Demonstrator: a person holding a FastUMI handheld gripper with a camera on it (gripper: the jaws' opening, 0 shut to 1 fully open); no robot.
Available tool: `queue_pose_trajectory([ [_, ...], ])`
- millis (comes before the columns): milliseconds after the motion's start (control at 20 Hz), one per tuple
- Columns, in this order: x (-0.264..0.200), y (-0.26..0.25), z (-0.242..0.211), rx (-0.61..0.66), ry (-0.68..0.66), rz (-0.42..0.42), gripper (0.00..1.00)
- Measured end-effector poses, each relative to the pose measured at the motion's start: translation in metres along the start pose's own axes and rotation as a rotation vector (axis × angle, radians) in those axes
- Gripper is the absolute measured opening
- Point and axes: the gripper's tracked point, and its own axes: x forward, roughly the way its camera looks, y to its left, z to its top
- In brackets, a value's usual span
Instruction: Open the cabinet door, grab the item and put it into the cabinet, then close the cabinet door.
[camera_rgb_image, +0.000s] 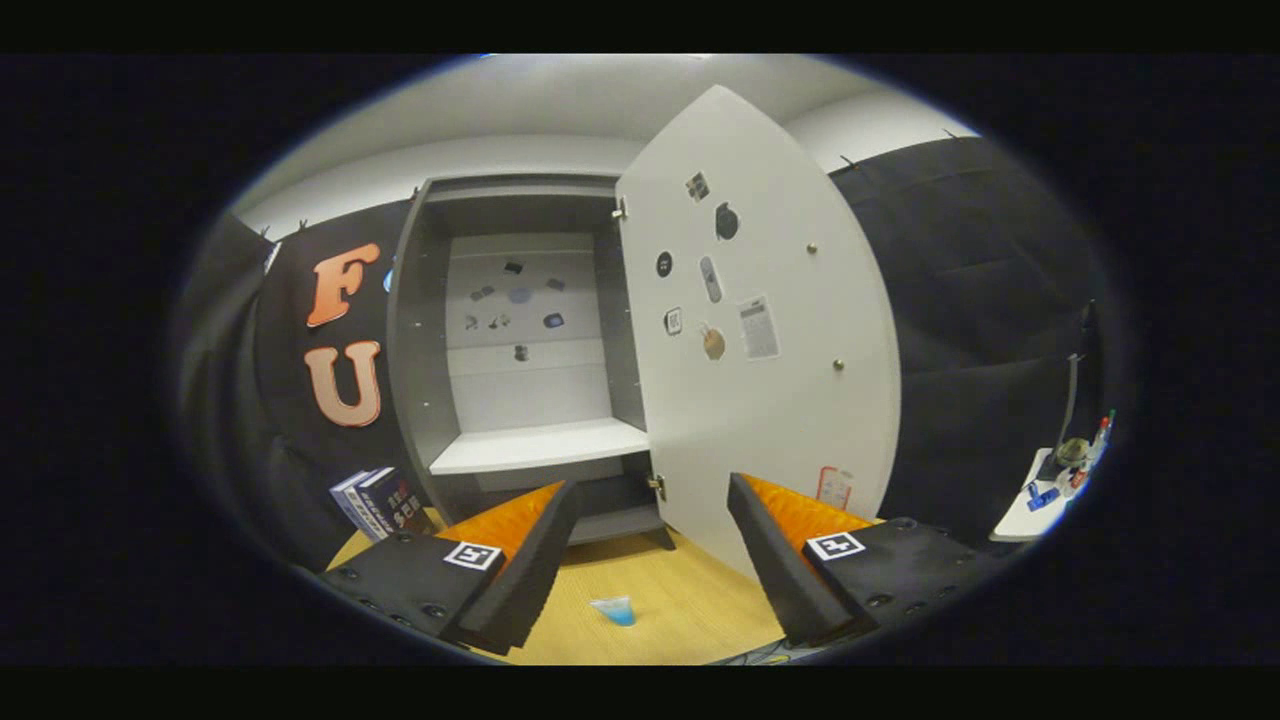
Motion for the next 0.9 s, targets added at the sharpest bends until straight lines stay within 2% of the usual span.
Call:
queue_pose_trajectory([
  [100, 0.012, 0.013, -0.034, -0.019, 0.037, 0.036, 0.99],
  [400, 0.046, 0.046, -0.141, -0.071, 0.187, 0.123, 0.99],
  [650, 0.065, 0.047, -0.227, -0.102, 0.322, 0.134, 0.99],
  [900, 0.079, 0.039, -0.289, -0.108, 0.419, 0.129, 0.99],
])
